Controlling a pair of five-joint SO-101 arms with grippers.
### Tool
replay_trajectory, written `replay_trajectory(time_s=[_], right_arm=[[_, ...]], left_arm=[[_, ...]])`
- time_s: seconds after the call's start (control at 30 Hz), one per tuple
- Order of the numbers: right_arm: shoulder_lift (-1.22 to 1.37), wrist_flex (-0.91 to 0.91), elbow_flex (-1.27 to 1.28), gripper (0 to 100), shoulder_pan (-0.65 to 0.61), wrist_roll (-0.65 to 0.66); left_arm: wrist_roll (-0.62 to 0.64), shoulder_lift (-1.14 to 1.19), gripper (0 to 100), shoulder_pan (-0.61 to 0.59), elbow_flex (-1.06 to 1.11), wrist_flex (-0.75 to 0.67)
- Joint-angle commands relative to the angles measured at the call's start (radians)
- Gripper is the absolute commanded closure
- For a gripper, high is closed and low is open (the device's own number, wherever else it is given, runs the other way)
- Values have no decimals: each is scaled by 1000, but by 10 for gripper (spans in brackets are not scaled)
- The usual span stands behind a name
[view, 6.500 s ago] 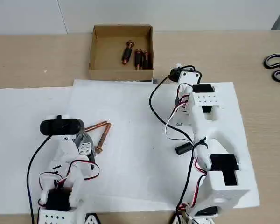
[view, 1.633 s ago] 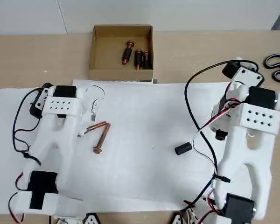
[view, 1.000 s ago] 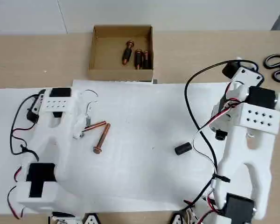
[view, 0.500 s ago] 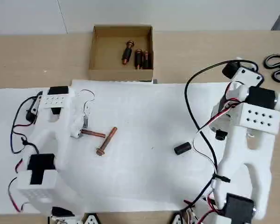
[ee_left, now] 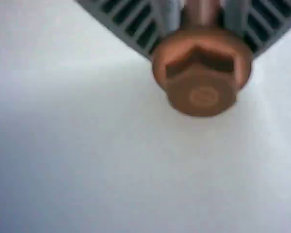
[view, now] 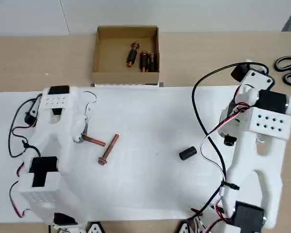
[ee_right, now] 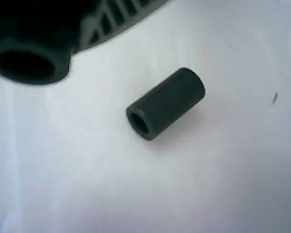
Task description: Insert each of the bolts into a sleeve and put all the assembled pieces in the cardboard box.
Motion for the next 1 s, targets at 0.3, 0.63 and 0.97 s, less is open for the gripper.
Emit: replay_trajectory(time_s=[0.3,0.63,0.97], right_arm=[[-45,2,-5,996,-56,-11],[-228,16,-9,997,-122,-2],[-573,16,110,997,-217,126]], left_arm=[[-336,-17,994,-11,-535,181],[-618,-118,994,6,-765,295],[-804,-453,994,172,-780,293]])
